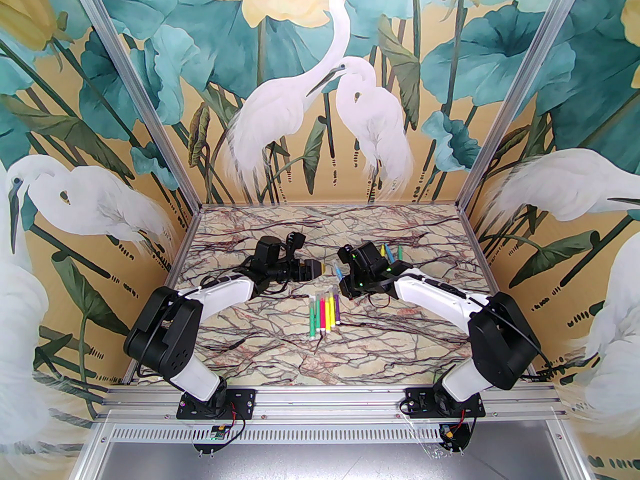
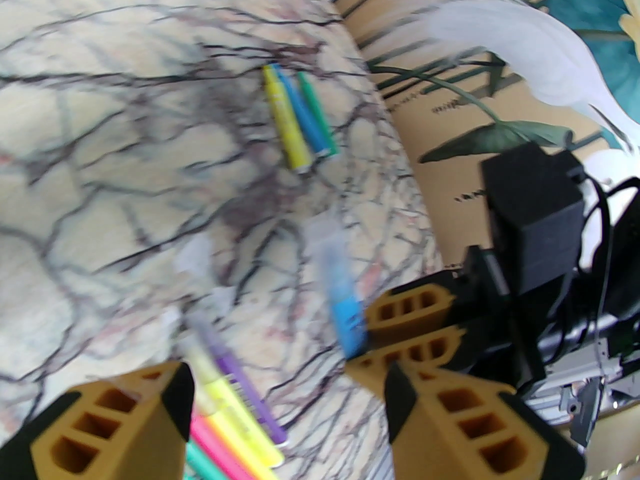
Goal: Open the pen caps
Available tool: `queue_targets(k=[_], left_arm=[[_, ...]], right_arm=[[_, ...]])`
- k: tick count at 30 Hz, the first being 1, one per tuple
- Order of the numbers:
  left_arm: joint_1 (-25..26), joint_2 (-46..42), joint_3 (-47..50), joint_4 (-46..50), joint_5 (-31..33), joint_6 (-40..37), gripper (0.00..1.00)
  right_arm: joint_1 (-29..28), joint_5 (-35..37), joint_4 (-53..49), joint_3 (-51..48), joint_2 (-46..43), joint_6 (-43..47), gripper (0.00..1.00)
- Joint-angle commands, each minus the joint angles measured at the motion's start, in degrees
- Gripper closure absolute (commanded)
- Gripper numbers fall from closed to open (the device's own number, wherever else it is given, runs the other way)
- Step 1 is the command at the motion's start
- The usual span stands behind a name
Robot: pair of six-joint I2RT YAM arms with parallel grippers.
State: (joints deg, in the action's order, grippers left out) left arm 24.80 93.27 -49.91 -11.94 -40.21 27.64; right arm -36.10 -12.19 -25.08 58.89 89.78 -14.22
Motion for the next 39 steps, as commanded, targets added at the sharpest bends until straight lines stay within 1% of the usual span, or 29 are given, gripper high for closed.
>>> queue_targets(k=[1, 11, 18, 22, 27, 36, 39], left_arm=[[0.3, 1.6, -1.5, -5.3, -3.7, 2.6, 0.33], [1.0, 3.9, -3.5, -5.3, -3.6, 3.2, 0.36], [1.7, 4.8, -4.9, -6.2, -4.3, 4.2, 0.38], [2.0, 5.5, -5.6, -6.3, -5.0, 4.7, 0.43], [2.3, 6.8, -6.5, -6.6, -6.1, 5.4, 0.53], [2.4, 7.2, -6.8, -6.7, -6.7, 5.9, 0.75], [2.4, 7.2, -7.0, -6.5, -6.7, 5.9, 0.77]], right_arm=[[0.0, -2.7, 2.1, -0.9, -2.6, 0.9, 0.88], [-0.1, -5.9, 2.6, -0.5, -3.2, 1.6, 0.89], [-0.1, -6.4, 2.3, -0.1, -3.4, 1.9, 0.89], [-0.2, -6.3, 2.4, -0.1, -3.3, 2.0, 0.89], [-0.3, -6.0, 2.5, -0.2, -3.5, 2.1, 0.90], [-0.3, -5.3, 2.6, 0.1, -3.3, 2.3, 0.90], [-0.4, -5.2, 2.7, 0.2, -2.8, 2.3, 0.88]])
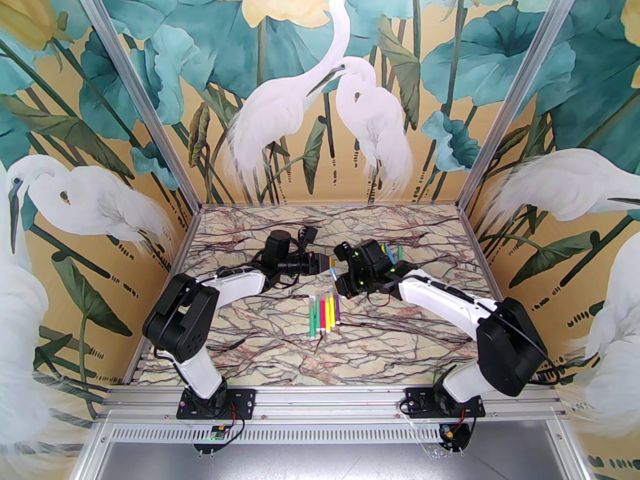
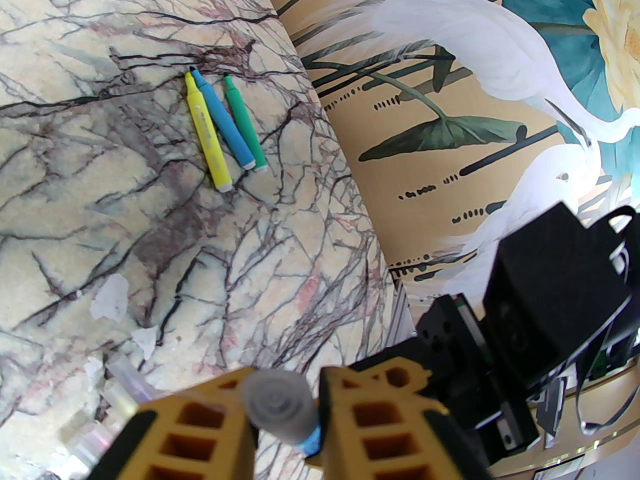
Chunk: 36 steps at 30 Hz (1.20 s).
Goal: Open the pen caps
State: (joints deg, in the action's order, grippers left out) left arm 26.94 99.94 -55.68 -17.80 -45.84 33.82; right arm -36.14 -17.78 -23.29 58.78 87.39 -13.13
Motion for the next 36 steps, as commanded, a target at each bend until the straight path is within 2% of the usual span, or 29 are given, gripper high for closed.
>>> queue_targets(k=[1, 8, 12, 21, 30, 36], left_arm=[[0.3, 0.6, -1.4, -0.6, -1.1, -0.4, 0.78], [0.3, 0.5, -1.9, -0.1, -1.7, -0.2, 0.89], [0.3, 0.1, -1.9, -0.4, -2.4, 0.4, 0.91], [0.3, -1.2, -1.9, -2.4, -2.6, 2.4, 0.92], [0.3, -0.3, -1.3, -7.6, -2.0, 5.8, 0.93], [-1.3, -1.3, -1.6, -3.2, 1.6, 4.2, 0.98]], right_arm=[[-0.3, 0.5, 1.0, 0.3, -0.3, 1.2, 0.86], [-0.3, 1.9, 3.3, -0.2, 0.8, 0.5, 0.58], [-0.3, 1.5, 5.3, -0.2, 2.3, -0.1, 0.56], [-0.3, -0.1, 7.2, 0.2, 4.4, -0.7, 0.65], [-0.3, -0.8, 7.4, -0.9, 3.7, -1.1, 0.84], [-0.2, 0.0, 6.0, -2.6, 1.6, -0.3, 0.97]])
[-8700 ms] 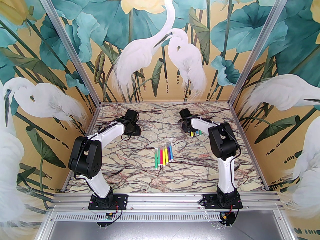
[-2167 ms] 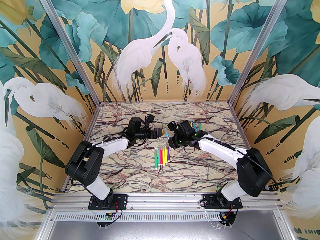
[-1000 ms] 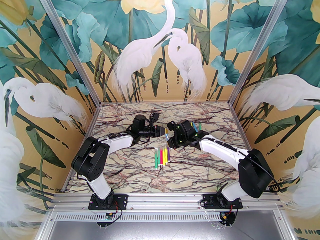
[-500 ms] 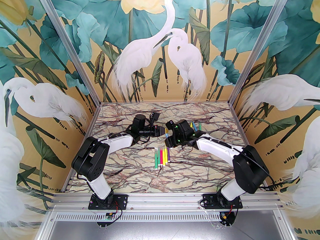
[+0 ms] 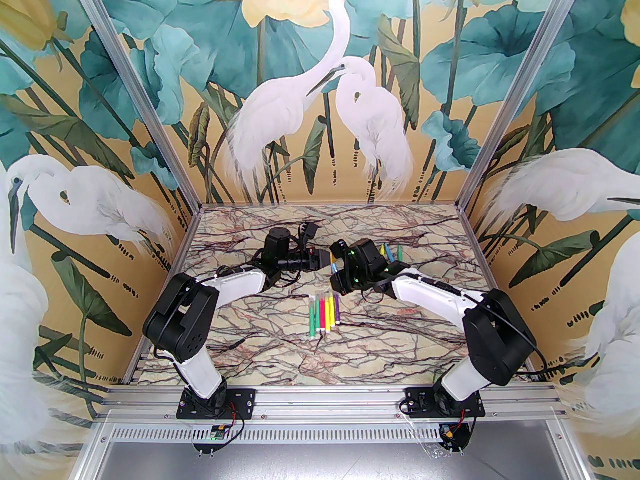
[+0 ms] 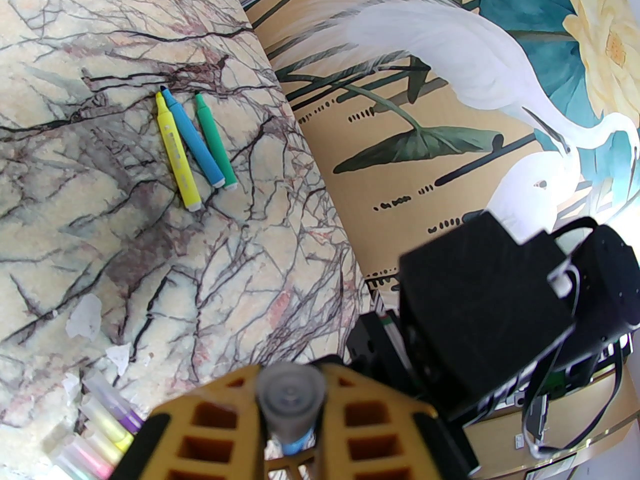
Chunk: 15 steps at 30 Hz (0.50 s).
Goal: Open the pen caps
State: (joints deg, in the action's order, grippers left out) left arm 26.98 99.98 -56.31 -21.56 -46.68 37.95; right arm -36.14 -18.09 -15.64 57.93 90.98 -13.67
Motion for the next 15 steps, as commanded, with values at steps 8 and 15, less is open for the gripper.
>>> queue_targets(k=[8, 15], left_arm=[[-7.3, -2.5, 0.0, 2.5, 4.3, 2.2, 1.00], [-10.5, -2.6, -1.9, 6.0, 5.5, 3.0, 1.00]], right_arm=[[-0.2, -0.1, -5.5, -5.7, -4.9, 4.3, 1.00], [-0.2, -0.8, -6.2, -8.9, -7.9, 5.5, 1.00]])
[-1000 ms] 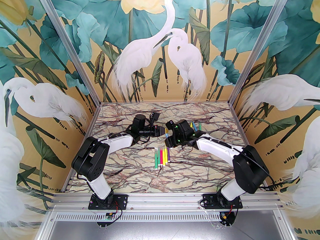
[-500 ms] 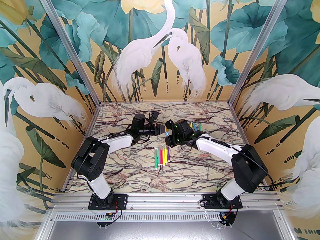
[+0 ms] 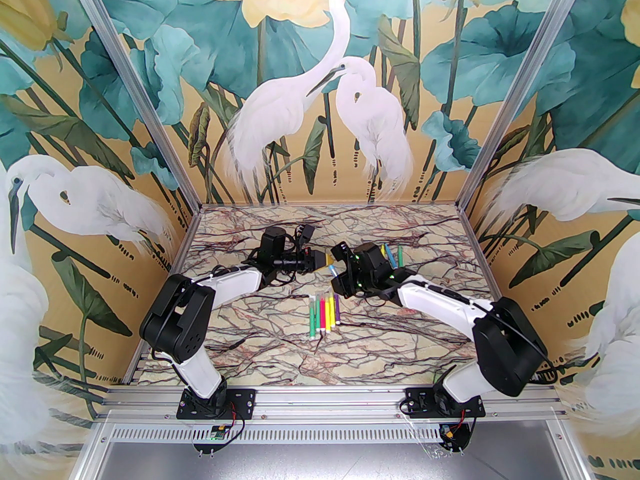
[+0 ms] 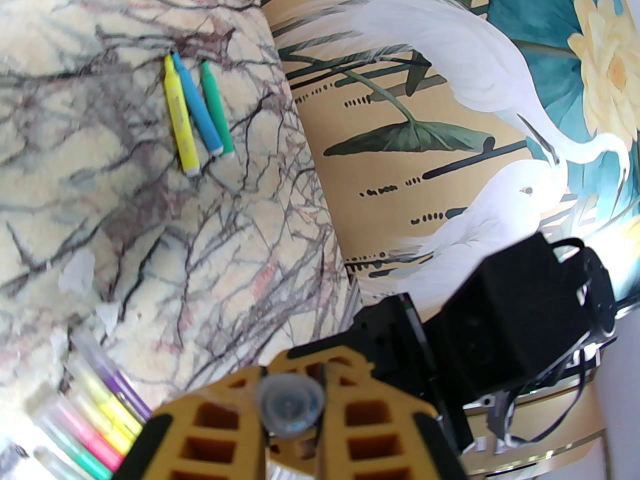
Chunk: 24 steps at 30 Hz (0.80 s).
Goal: Open the pen caps
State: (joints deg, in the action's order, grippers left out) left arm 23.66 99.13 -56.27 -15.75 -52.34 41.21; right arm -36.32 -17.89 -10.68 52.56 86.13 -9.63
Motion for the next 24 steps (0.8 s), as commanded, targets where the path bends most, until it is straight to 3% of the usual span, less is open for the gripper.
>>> queue_targets(k=[1, 12, 15, 24], left_arm=[[-7.4, -1.7, -2.2, 0.2, 11.1, -0.1, 1.00], [-10.3, -2.5, -3.5, 3.9, 11.9, 0.6, 1.00], [-11.1, -2.8, -3.2, 5.1, 11.8, -0.1, 1.00], [-11.0, -2.4, -8.8, 33.9, 24.4, -17.9, 1.00]], right_arm=[[0.0, -1.1, -11.2, -3.7, -3.2, 1.6, 1.00], [0.1, -1.4, -10.6, -5.2, -4.0, 2.5, 1.00], [0.8, 1.4, -9.4, -5.6, -4.9, 1.0, 1.00], [9.2, 14.3, -7.0, -0.7, -1.0, -7.0, 1.00]])
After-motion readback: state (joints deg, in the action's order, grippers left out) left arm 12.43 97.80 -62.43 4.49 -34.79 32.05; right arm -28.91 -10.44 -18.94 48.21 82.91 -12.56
